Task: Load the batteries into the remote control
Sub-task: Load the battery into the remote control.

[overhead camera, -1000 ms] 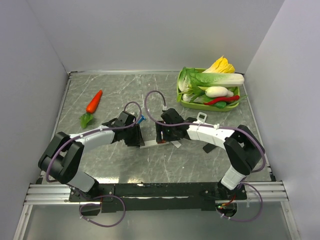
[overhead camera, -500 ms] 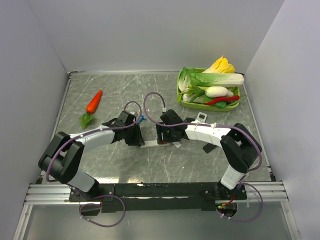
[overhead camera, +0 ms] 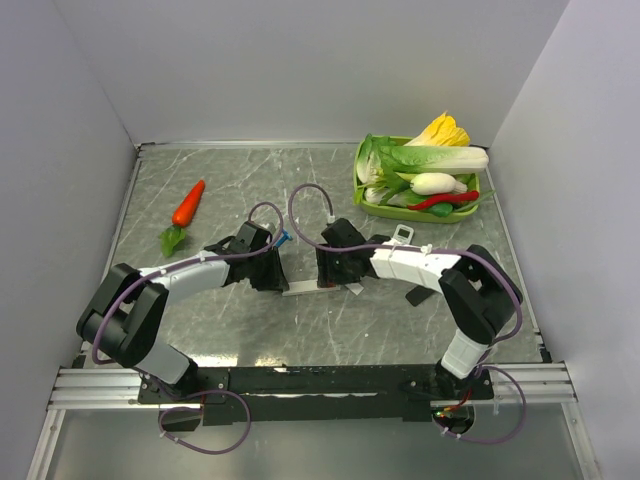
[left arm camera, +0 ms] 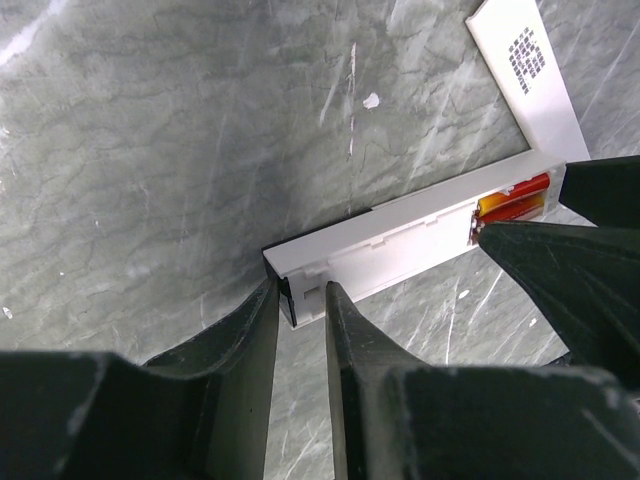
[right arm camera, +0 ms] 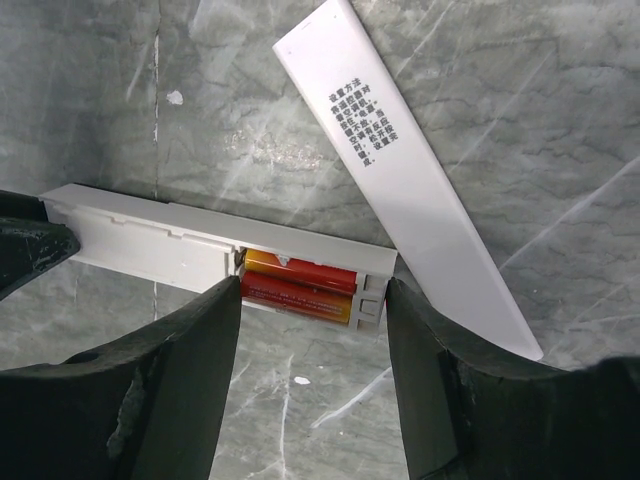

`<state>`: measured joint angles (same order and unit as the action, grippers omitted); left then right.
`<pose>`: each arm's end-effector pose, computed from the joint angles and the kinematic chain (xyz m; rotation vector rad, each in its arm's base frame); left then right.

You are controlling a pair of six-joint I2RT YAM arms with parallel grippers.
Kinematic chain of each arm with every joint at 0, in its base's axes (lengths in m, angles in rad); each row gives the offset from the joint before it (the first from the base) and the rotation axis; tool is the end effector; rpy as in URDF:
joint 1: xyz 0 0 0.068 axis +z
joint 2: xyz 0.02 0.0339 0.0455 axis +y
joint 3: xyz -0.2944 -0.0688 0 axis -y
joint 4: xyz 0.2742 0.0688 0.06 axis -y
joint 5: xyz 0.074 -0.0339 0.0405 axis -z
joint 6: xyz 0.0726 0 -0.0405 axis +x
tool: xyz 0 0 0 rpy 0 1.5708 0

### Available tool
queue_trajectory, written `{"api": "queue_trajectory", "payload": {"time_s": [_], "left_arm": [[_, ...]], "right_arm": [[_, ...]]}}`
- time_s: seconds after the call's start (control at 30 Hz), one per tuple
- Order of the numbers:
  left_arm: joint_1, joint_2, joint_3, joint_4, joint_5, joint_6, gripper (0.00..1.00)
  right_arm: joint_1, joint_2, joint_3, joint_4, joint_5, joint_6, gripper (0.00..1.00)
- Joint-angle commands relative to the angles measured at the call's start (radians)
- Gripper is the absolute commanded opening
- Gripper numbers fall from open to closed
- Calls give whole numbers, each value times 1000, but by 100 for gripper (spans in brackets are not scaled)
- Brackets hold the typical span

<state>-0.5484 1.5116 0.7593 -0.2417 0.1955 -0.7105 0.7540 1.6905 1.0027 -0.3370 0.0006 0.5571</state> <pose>0.2683 -0.1804 0.1421 -0.1406 2.7029 -0.6870 0.2779 0.2609 0.1528 -0.2624 2.6590 0.4554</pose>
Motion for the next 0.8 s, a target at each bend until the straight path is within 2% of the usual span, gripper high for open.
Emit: {"api": "queue_trajectory", "payload": {"time_s": [0.0,0.27,0.43,0.7,0.77], "left_arm": [[-4,15,-34,-22,-42,16,27],[-4,13,-31,-18,-38,19,26],[-4,1,-29,-15,-31,16,27],[-4,-10,-28,-18,-36,9,27],[-4,-10,-28,-19,-36,9,27]], "right_arm": [[-24,32,-6,-34,-20,-3,55],[-28,110,66,-97,-100,-72,55],[-10,141,109,-146,-105,-106,59],[-1,127,139,-161,-143,-144,82],[-1,97,142,-162,-148,-148,83]]}}
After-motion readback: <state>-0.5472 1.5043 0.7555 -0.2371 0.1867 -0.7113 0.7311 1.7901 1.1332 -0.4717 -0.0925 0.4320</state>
